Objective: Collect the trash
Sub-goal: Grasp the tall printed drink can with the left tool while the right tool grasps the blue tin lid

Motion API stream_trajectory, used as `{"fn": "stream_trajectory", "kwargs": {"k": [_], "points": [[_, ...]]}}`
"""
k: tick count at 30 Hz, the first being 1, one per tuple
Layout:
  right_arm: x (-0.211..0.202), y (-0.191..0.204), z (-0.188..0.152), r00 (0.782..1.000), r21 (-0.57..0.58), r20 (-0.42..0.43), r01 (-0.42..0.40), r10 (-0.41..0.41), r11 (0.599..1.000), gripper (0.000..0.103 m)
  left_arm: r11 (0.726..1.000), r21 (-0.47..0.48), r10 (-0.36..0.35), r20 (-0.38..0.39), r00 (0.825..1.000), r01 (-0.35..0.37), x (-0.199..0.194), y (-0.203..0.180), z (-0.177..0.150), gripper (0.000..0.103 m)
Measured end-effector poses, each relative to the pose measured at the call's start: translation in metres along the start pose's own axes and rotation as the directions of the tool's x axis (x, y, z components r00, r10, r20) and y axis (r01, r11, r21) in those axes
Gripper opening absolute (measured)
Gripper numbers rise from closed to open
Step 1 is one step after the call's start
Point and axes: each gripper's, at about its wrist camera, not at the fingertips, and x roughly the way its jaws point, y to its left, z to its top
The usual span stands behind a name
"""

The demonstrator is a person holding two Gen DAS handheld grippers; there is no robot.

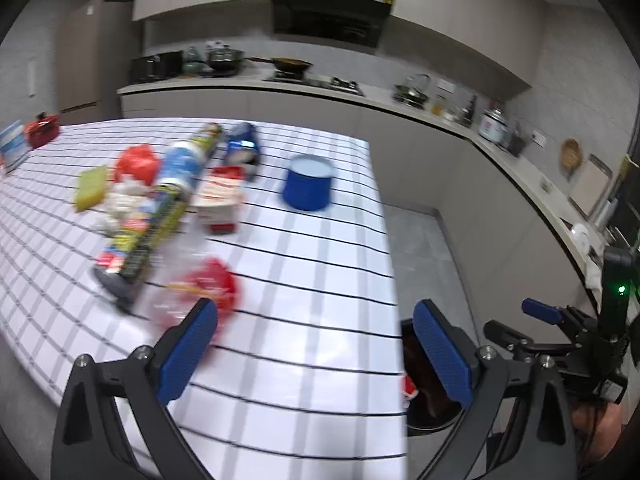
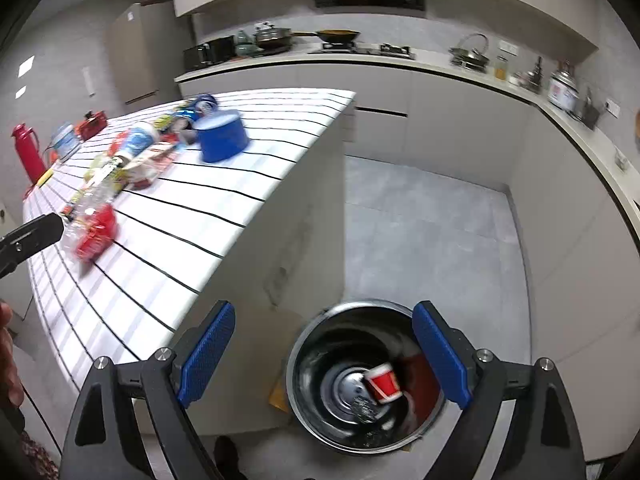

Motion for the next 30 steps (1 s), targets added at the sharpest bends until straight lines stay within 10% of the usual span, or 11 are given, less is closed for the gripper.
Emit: {"fn": "stream_trajectory", "kwargs": {"k": [12, 30], "points": [[0.019, 0.099, 0.034, 0.997, -0.083, 0.015, -0.075, 0.076, 0.994, 0.092, 0.989, -0.087, 0.122, 0.024, 0.992, -0.12, -0.016, 0.106, 0.004, 0.099], [0.079, 0.135, 0.092, 0.999, -0.031, 0.0, -0.04, 0.04, 0.999, 0.092, 0.997, -0.015, 0.073, -0.103, 0.992, -0.075, 0.07, 0.155, 0.038, 0.079]]}}
